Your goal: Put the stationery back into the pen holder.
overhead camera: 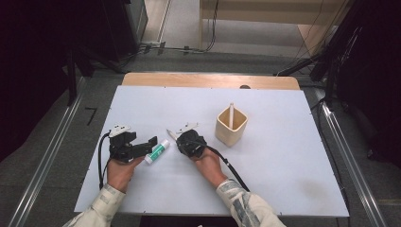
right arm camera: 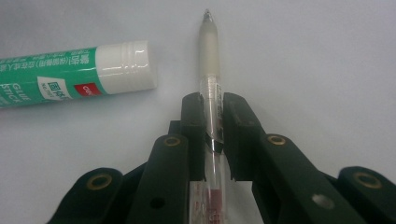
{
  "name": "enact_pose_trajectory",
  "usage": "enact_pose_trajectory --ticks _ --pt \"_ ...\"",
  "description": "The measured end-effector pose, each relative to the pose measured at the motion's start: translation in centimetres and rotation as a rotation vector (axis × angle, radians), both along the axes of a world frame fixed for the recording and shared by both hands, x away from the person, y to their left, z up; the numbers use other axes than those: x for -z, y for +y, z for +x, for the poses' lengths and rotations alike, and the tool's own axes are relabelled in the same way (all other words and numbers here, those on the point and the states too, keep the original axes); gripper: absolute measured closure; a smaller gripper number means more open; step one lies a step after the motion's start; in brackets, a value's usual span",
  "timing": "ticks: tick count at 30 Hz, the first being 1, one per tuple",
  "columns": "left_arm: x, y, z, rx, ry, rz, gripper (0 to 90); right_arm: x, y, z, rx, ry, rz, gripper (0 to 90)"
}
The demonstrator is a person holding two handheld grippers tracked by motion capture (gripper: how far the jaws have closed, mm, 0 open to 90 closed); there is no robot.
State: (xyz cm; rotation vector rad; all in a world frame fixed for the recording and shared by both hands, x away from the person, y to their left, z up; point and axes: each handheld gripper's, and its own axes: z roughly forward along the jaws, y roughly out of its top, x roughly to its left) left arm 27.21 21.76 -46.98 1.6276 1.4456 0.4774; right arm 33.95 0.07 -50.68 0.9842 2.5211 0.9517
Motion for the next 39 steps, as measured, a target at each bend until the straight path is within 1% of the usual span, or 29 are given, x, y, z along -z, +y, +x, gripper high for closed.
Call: enact_pose_trajectory --ticks 7,13,15,16,24,31,39 --pt "0.0 0.0 0.0 -0.003 0.000 -0.004 11.5 0.0 -0.2 0.0 -0.003 -0.001 0.013 77.7" --pt "0.0 0.0 0.0 -0.003 0.000 -0.004 11.5 -0.6 -0.5 -0.1 -0.009 -0.009 0.020 77.7" --pt "0.0 0.0 0.0 -0.003 0.000 -0.003 11.5 -0.9 -0.7 -0.2 -0.001 -0.005 0.026 77.6" --pt "0.0 0.0 0.0 -0.004 0.001 -0.003 11.5 -1.0 -0.8 -0.2 -0.005 -0.008 0.023 77.7" --pt "0.1 0.0 0.0 -0.006 0.002 -0.001 11.5 -2.6 -1.9 -0.4 -0.011 -0.024 0.053 77.6" --pt "0.1 -0.1 0.0 -0.002 0.004 0.002 11.5 -4.0 -3.5 -0.2 0.016 -0.036 0.079 77.7" --pt "0.1 -0.1 0.0 -0.004 0.004 0.004 11.5 -5.3 -4.9 -0.1 0.029 -0.056 0.105 77.6"
